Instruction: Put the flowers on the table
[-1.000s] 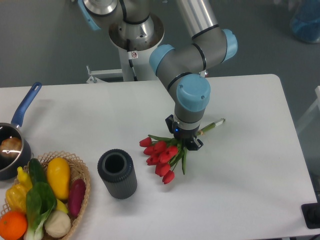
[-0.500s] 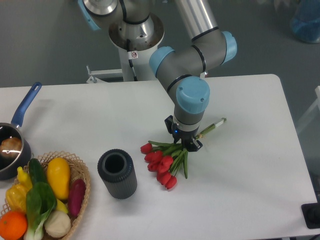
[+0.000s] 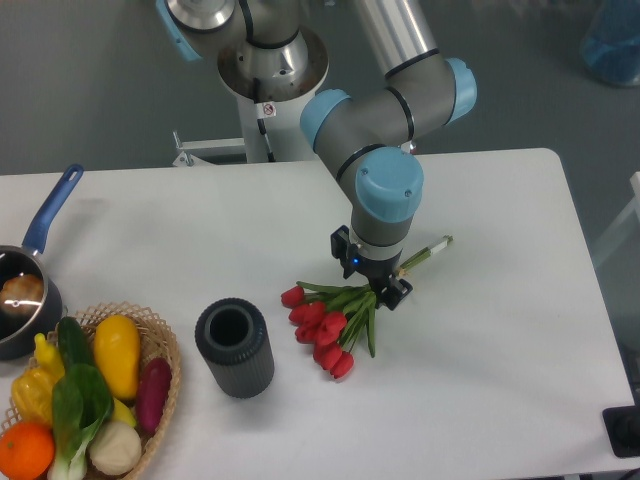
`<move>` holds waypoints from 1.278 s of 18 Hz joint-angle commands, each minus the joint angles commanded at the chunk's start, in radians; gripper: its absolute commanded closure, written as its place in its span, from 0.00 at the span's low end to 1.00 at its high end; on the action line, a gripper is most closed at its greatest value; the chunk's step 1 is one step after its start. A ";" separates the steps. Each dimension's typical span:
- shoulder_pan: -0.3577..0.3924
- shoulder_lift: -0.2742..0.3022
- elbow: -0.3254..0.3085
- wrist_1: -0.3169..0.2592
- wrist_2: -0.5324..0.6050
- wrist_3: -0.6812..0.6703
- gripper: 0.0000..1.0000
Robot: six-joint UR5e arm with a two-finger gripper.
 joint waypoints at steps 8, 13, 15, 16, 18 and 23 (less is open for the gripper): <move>0.015 0.060 0.046 0.012 -0.005 -0.069 0.00; 0.014 0.078 0.130 0.012 -0.025 -0.069 0.00; 0.018 0.084 0.161 0.012 -0.031 -0.068 0.00; 0.020 0.088 0.169 0.012 -0.034 -0.068 0.00; 0.034 0.095 0.181 0.012 -0.044 -0.062 0.00; 0.069 0.115 0.189 0.012 -0.046 -0.037 0.00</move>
